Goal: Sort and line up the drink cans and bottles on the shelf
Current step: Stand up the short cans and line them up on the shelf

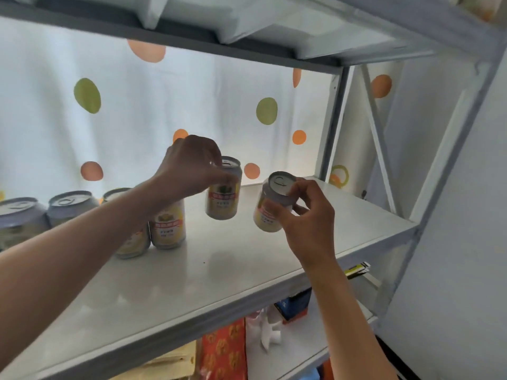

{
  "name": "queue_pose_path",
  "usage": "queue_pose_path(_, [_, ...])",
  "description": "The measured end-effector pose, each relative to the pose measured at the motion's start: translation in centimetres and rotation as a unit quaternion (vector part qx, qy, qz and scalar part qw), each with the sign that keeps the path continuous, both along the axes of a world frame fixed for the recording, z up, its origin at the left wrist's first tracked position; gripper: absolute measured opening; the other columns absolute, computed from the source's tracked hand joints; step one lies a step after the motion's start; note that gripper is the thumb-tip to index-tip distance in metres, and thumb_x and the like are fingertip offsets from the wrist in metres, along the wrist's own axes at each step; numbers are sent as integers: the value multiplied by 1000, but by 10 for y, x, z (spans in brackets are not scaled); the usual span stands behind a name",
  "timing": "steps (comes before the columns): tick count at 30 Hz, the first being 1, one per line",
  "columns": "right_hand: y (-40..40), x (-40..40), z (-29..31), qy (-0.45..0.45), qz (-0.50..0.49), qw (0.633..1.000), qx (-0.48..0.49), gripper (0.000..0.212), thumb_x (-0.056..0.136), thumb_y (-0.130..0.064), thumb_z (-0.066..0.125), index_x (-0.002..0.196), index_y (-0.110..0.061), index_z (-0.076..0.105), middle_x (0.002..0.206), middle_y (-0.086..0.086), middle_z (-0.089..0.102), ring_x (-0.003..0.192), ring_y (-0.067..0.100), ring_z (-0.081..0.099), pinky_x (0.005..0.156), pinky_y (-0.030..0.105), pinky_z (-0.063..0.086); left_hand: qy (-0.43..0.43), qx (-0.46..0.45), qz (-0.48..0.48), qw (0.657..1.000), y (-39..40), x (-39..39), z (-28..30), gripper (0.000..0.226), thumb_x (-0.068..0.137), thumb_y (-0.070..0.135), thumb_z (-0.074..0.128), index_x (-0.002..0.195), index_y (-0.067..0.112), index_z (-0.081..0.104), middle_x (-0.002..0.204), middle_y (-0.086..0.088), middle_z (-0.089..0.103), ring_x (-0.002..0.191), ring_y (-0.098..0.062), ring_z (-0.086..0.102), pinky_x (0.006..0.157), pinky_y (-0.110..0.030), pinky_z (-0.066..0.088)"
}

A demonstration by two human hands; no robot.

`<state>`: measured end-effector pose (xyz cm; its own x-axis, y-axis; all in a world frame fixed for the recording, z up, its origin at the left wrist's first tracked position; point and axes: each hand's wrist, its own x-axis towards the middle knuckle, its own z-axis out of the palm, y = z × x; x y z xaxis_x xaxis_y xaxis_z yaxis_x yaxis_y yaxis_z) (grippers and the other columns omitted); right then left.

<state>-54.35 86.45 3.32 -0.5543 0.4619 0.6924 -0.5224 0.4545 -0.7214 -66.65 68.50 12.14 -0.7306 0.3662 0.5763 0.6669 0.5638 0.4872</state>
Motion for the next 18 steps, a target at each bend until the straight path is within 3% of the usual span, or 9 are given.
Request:
queue_pose_path(6, [5,-37,-2,1,33,999,-18,34,74,-14,86,95,-23,60,98,-19,67,102,6,63,85,15,53,-1,-33,53,998,-4,-8,1,40,43,64,72,66,32,65,82,12,62,73,-3,56,53,-21,36])
queue_pose_path(10, [6,-60,2,2,47,999,-9,35,73,-16,86,95,-24,60,102,-19,67,101,2,63,81,13,53,4,-20,77,997,-12,-14,-3,37,45,61,76,63,31,64,69,17,63,69,1,57,53,-20,36])
queue_pose_path(15, [8,-86,6,13,52,998,-23,35,73,-12,87,91,-22,58,98,-6,68,95,6,64,85,32,59,-5,-25,95,995,-15,-18,-14,39,43,63,76,61,30,65,60,18,63,64,0,59,53,-21,37])
queue_pose_path(18, [10,-98,3,9,49,999,-18,35,73,-13,86,91,-24,59,96,-4,66,91,4,63,82,31,59,-16,-25,114,993,-15,-20,-22,40,41,64,75,62,31,66,60,18,64,64,1,59,52,-21,38])
